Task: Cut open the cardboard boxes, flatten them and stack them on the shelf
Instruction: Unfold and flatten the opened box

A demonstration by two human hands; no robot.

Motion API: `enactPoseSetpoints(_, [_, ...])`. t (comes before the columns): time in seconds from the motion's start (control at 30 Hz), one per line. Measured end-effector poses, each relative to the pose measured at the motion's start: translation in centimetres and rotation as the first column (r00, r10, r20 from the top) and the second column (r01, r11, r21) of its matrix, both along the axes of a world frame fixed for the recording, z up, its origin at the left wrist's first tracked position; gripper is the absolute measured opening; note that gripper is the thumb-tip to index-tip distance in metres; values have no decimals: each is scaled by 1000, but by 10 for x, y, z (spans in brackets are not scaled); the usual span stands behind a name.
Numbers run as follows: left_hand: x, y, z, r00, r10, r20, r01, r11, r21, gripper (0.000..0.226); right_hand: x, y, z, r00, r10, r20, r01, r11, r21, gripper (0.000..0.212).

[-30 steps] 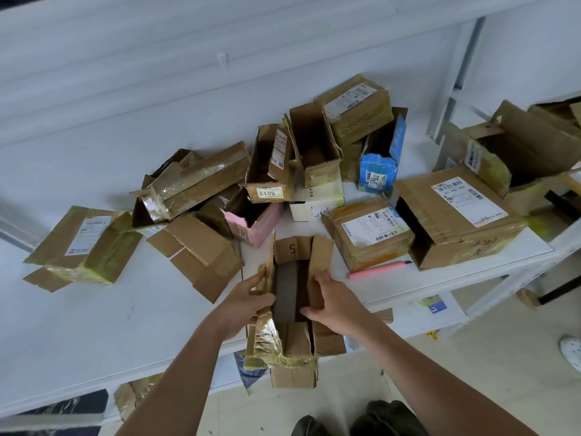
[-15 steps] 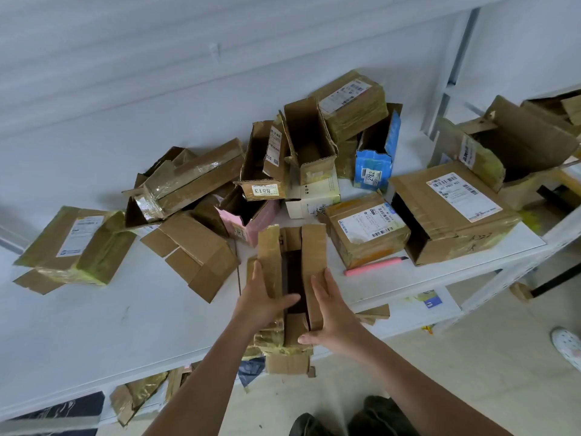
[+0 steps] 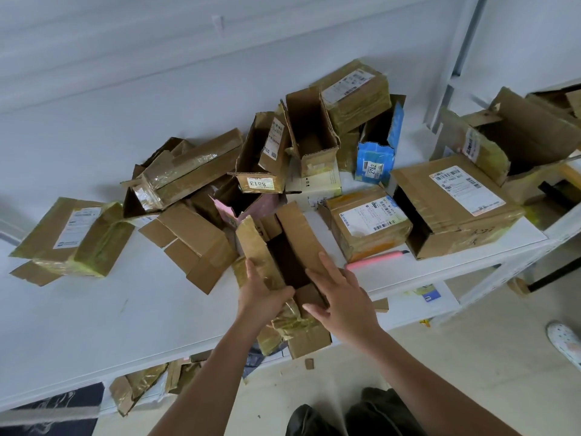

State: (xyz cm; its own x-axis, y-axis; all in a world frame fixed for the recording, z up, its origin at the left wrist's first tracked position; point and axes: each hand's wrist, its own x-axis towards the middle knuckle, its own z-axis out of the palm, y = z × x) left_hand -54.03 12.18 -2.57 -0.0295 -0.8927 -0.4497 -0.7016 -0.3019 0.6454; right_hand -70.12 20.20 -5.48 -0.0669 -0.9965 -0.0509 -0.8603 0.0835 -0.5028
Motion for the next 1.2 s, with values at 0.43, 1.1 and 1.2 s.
enactPoseSetpoints(0.43, [40, -1, 13, 832, 155, -533, 54, 933, 356, 65, -12, -14, -8, 983, 18, 180, -25, 999, 37, 67])
enactPoseSetpoints(1.1, [34, -3, 81, 926, -314, 211, 363, 894, -262, 32, -25, -44, 40, 982, -149, 115, 169, 968, -186, 73])
enactPoseSetpoints(1.2, [27, -2, 90, 903, -221, 368, 371, 833, -411, 36, -27, -49, 34, 942, -289, 171, 318, 930, -185, 94])
